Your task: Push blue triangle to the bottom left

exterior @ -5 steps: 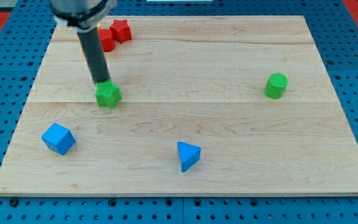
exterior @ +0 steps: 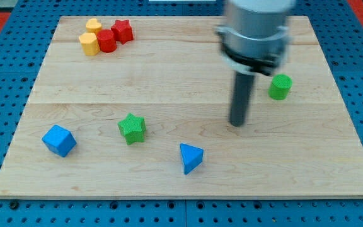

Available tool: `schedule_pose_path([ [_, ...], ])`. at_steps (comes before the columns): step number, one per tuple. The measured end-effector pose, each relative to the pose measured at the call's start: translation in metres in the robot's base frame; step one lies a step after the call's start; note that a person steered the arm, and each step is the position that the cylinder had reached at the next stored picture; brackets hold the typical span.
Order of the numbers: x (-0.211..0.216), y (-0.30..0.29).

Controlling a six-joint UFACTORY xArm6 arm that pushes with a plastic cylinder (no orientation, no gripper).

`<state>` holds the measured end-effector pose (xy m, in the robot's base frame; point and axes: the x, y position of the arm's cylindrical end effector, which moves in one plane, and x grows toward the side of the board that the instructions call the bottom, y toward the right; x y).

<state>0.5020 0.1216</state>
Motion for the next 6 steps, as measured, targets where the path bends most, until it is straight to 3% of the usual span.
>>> schedule_pose_path([
  [1, 0.081, 0.002],
  [2, 0.062, -0.045],
  [3, 0.054, -0.15],
  [6, 0.114, -0.214],
])
